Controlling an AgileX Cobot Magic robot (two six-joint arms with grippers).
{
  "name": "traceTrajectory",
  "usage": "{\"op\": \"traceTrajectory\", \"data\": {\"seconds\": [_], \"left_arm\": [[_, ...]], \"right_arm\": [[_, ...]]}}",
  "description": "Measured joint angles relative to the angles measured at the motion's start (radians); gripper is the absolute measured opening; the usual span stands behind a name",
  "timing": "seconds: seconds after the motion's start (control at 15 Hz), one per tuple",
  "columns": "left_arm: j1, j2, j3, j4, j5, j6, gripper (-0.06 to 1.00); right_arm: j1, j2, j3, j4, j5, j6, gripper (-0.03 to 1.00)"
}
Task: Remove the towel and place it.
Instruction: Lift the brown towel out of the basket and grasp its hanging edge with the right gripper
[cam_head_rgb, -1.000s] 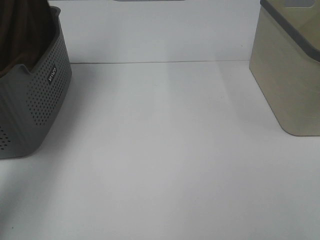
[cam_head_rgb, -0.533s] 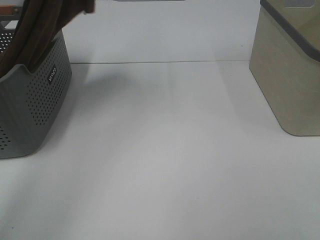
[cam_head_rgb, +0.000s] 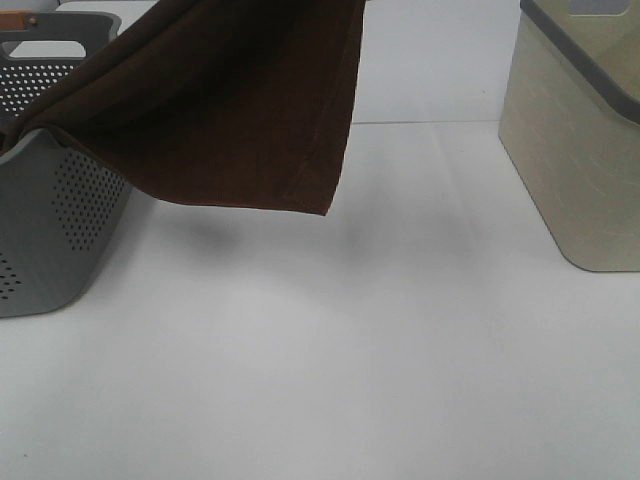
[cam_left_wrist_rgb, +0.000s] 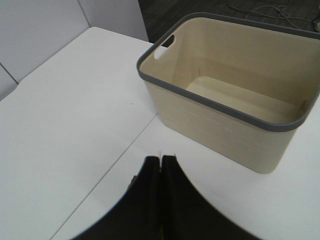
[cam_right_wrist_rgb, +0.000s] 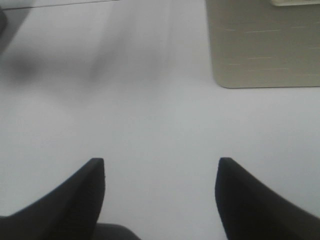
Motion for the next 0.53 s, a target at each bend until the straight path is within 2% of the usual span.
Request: {"op": "traceTrajectory", "data": {"seconds": [0.2,0.27,0.33,0.53], "left_arm": [[-0.022,0.0,0.0,-0.006,0.01,0.0,0.0],[-0.022,0.0,0.0,-0.011,0.01,0.0,0.0],[-0.022,0.0,0.0,-0.015,0.01,0.0,0.0],[-0.022,0.0,0.0,-0.019,0.01,-0.007,0.0]], "right_arm": [[0.0,0.17,-0.009,0.234,-0.068,-0.199,0.59],[0.0,0.237,-0.009,0.334,-0.095,-0.323,0.59],[0.0,0.394,-0.011,0.539,-0.125,-0.582,0.59],[0.0,0.648,-0.011,0.83,-0.135,-0.924,0.6]]}}
